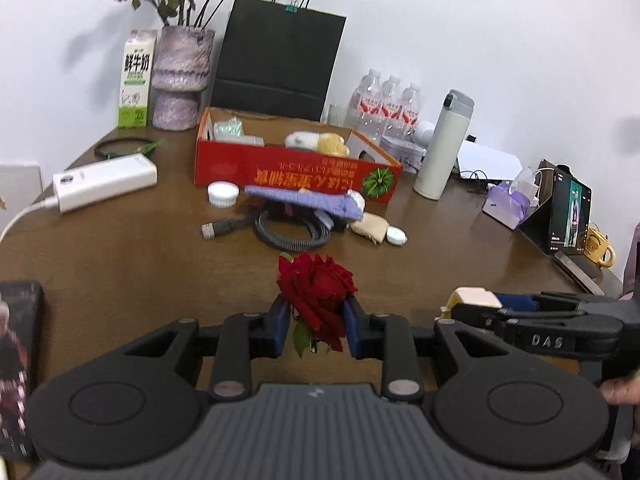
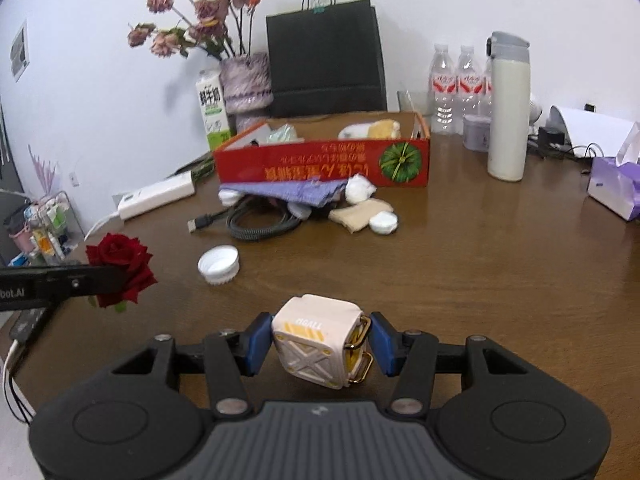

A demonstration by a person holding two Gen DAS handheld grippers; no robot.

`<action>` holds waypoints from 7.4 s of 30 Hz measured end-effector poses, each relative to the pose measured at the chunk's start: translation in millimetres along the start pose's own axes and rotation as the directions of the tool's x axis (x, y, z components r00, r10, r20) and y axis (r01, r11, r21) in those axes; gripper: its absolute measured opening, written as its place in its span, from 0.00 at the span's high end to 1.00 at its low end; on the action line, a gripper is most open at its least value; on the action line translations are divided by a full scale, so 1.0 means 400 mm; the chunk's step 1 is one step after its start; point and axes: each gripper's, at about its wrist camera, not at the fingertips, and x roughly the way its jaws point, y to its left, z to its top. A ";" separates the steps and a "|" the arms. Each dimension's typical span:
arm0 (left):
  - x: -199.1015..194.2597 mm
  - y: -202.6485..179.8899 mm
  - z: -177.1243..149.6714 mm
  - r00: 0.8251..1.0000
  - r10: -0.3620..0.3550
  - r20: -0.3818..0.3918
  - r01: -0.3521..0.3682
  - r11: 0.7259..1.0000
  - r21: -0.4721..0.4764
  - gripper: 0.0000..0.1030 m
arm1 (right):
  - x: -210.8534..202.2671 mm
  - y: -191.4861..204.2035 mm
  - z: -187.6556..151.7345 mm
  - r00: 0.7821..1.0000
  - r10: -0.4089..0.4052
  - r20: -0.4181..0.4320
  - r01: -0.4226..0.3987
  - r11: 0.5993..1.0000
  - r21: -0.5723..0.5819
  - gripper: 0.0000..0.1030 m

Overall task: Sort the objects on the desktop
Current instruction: 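Place the cube box and red rose into the cardboard box, open both tools, then grasp the purple cloth with the right tool while the left tool grasps the white bottle cap, then drop the purple cloth and bottle cap into the cardboard box, withdraw both tools, then grasp the white round puck with the right tool while the left tool grasps a white bottle cap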

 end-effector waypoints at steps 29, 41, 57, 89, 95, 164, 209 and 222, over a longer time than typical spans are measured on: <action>0.695 0.249 0.564 0.944 0.105 -0.314 -0.078 0.992 0.097 0.55 | 0.773 -0.219 0.698 0.889 -0.173 -0.423 0.174 0.984 -0.038 0.41; 0.374 0.222 0.474 0.989 0.122 -0.081 -0.126 0.991 -0.052 0.09 | 0.441 -0.099 0.635 0.991 -0.102 -0.082 0.097 0.993 -0.066 0.17; 0.120 0.041 -0.075 0.949 0.313 0.039 -0.315 0.949 0.031 0.02 | 0.158 0.008 0.045 0.995 -0.104 -0.006 0.104 0.995 0.009 0.10; 0.302 -0.041 0.011 0.995 0.079 -0.066 -0.066 0.981 0.180 0.39 | 0.203 -0.048 0.166 0.994 0.076 0.076 -0.085 0.989 0.122 0.19; 0.320 -0.036 0.006 0.995 0.069 -0.071 -0.056 0.984 0.171 0.60 | 0.403 -0.058 0.267 0.996 0.093 -0.005 -0.090 0.979 0.184 0.42; 0.715 0.164 0.547 0.968 0.052 -0.244 -0.026 0.994 0.110 0.32 | 0.719 -0.151 0.673 0.947 0.035 -0.321 -0.083 0.987 -0.135 0.62; 0.203 0.136 0.147 0.960 0.272 0.062 -0.276 0.958 0.077 0.05 | 0.090 0.055 0.087 0.967 -0.132 0.216 0.141 0.990 -0.026 0.10; 0.537 0.310 0.281 0.947 0.274 -0.166 -0.258 0.960 0.112 0.54 | 0.433 0.028 0.320 0.996 -0.051 0.075 0.060 0.991 -0.122 0.61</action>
